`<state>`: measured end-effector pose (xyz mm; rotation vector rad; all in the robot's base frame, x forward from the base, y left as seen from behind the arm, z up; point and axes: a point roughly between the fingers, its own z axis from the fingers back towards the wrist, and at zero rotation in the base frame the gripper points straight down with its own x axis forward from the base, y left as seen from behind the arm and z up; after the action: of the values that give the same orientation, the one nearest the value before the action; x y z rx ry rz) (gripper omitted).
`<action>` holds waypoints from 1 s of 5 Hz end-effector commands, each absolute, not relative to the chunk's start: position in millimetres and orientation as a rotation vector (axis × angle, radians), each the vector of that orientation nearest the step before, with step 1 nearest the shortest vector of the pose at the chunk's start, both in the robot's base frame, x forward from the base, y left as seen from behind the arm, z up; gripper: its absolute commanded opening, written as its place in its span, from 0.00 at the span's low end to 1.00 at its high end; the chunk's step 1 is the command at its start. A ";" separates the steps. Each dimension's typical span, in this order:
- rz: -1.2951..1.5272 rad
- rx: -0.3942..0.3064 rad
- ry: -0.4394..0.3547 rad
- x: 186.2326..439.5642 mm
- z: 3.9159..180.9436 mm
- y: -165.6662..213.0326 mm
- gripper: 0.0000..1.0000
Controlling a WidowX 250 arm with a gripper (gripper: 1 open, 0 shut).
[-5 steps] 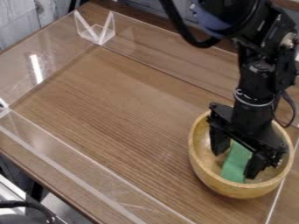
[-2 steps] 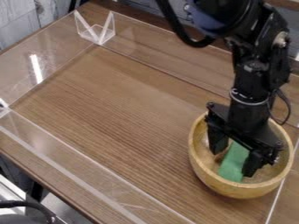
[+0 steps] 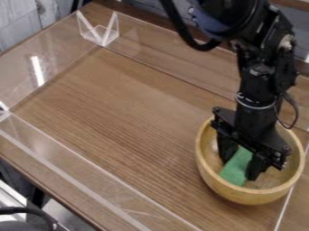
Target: Remove the green block from inside the brown bowl and put it on the table
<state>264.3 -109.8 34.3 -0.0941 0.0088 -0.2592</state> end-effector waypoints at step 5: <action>-0.218 -0.122 -0.013 262.8 76.7 -99.8 0.00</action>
<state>252.4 -98.3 57.2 -0.1063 0.0618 -0.2196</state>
